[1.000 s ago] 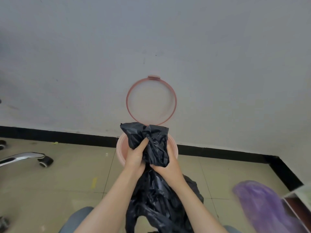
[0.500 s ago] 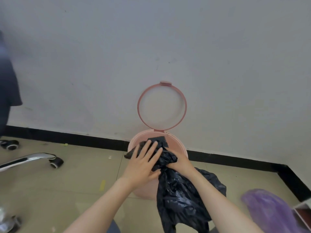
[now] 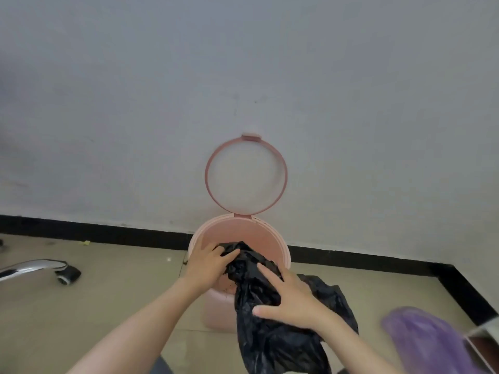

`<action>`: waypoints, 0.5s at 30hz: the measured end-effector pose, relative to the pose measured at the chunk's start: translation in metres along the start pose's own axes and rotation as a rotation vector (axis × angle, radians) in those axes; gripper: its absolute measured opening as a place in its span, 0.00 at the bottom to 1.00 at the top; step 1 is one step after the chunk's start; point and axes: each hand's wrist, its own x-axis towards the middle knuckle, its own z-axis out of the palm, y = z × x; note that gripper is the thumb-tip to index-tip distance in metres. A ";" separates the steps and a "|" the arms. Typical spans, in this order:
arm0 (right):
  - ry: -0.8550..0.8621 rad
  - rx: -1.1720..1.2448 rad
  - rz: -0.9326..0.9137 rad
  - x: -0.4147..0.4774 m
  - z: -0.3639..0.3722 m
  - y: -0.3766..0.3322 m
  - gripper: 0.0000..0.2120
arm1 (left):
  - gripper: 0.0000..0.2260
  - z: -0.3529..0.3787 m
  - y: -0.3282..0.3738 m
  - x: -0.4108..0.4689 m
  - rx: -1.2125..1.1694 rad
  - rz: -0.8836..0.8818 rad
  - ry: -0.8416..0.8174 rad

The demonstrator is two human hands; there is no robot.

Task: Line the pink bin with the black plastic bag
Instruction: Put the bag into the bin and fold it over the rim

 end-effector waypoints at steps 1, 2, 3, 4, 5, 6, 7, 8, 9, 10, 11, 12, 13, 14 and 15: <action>-0.010 -0.087 0.003 0.003 0.004 0.004 0.41 | 0.25 -0.008 0.001 0.010 -0.020 -0.066 0.009; 0.008 -0.134 0.012 0.007 0.010 0.009 0.42 | 0.25 -0.015 0.002 0.019 0.003 -0.132 -0.004; 0.048 -0.145 0.016 0.014 0.016 0.014 0.41 | 0.27 -0.020 0.004 0.025 0.044 -0.192 -0.046; 0.099 -0.129 0.009 0.021 0.022 0.020 0.38 | 0.29 -0.021 0.008 0.030 0.048 -0.239 -0.092; 0.137 -0.091 0.005 0.029 0.026 0.025 0.35 | 0.31 -0.020 0.012 0.032 0.014 -0.276 -0.116; 0.157 -0.037 0.003 0.039 0.027 0.031 0.31 | 0.32 -0.018 0.017 0.031 -0.036 -0.306 -0.131; 0.171 0.011 0.006 0.050 0.024 0.035 0.27 | 0.32 -0.015 0.020 0.028 -0.084 -0.327 -0.150; 0.176 0.039 0.009 0.062 0.018 0.038 0.25 | 0.31 -0.012 0.022 0.024 -0.111 -0.333 -0.163; 0.165 0.043 0.011 0.076 0.011 0.039 0.24 | 0.29 -0.008 0.022 0.018 -0.118 -0.332 -0.173; 0.142 0.026 0.007 0.091 0.004 0.039 0.23 | 0.26 -0.002 0.022 0.013 -0.123 -0.331 -0.173; 0.100 0.000 0.007 0.105 -0.002 0.038 0.23 | 0.24 0.002 0.023 0.007 -0.138 -0.342 -0.169; 0.052 -0.032 0.009 0.118 -0.006 0.036 0.23 | 0.25 0.005 0.025 0.002 -0.162 -0.364 -0.181; 0.001 -0.051 0.011 0.129 -0.007 0.034 0.22 | 0.35 0.008 0.027 -0.003 -0.196 -0.377 -0.180; -0.052 -0.044 0.006 0.139 -0.007 0.032 0.22 | 0.45 0.010 0.029 -0.006 -0.215 -0.385 -0.201; -0.112 -0.015 -0.005 0.145 -0.007 0.031 0.24 | 0.52 0.012 0.032 -0.009 -0.238 -0.407 -0.216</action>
